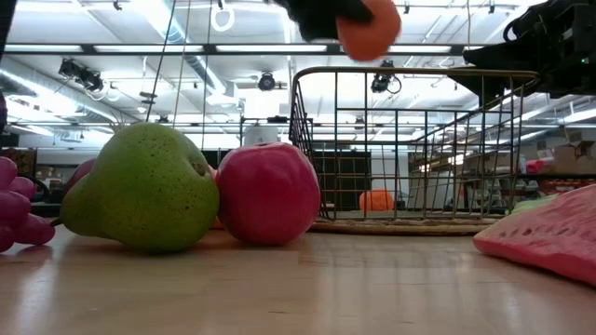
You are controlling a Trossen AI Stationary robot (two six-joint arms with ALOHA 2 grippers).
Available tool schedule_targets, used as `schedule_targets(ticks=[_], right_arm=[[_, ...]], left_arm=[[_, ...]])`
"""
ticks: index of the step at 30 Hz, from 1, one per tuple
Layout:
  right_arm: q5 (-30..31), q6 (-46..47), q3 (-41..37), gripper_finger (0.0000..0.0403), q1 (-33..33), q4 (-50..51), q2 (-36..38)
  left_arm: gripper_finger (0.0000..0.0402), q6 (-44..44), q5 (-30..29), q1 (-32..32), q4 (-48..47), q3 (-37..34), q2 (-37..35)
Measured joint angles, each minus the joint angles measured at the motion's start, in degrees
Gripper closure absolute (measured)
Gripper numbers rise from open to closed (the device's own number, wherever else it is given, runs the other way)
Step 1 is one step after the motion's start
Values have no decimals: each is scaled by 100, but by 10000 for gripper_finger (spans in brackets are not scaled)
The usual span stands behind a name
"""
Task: Build produce basket
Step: Put the bottom orange into the wire basket
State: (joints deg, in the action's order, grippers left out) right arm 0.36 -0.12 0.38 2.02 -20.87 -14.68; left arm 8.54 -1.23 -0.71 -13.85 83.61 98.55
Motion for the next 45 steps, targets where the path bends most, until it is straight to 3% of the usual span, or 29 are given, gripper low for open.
schedule_targets(ticks=[6,13,18,26,45], right_arm=[[0,1,-1,172,-1,-9,0],[2,0,-1,172,0,-32,-4],[2,2,0,172,0,-34,-4],[2,2,0,172,0,-35,-4],[2,2,0,172,-2,-45,-4]], left_arm=[[122,-400,336,324,-577,469,660],[122,-529,544,393,-2223,1935,1738],[122,-444,548,409,-2814,2690,2386],[122,113,535,374,-2752,2763,2631],[122,-190,537,350,-2781,2752,3103]])
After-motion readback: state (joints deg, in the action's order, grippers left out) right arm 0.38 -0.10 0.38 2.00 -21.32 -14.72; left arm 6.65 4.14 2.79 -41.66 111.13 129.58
